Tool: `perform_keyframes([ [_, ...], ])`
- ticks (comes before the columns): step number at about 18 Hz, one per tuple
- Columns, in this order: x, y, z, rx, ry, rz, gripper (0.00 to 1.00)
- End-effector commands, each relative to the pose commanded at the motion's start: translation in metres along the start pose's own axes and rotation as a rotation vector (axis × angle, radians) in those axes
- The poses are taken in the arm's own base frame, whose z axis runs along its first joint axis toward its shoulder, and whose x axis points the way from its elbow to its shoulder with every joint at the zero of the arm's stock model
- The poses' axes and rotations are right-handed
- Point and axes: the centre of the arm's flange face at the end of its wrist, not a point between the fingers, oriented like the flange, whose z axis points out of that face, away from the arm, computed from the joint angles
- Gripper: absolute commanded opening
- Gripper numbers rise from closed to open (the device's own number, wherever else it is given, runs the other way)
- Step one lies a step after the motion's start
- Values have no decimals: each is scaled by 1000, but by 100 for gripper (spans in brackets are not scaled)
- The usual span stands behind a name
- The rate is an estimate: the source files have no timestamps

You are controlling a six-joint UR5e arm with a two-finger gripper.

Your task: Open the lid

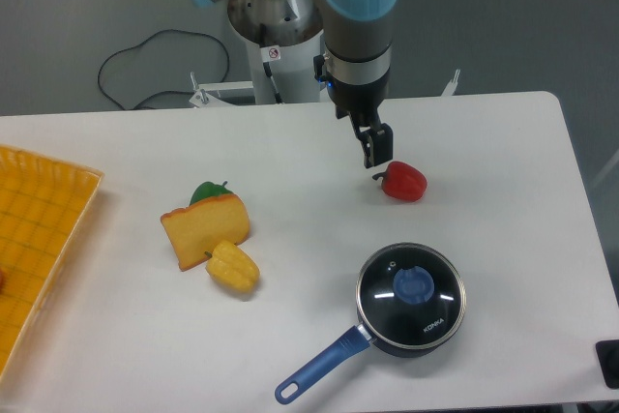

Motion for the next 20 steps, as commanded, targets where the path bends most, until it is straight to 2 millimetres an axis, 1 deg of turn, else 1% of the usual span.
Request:
perform_keyframes([
  [4,-1,-2,-1,15,-1,-2,100],
  [6,-2,-5,4,45,5,-3,100],
  [7,-1,-6,9,55,15,-4,100],
  [9,6,-8,27,58,41,-4,100],
  [15,5,-1,29,85,15,-34,100],
  [17,2,6,27,81,12,-89,100],
  [19,0,7,30,79,19,-142,100],
  [20,-4,8,26,82,8,-158,100],
])
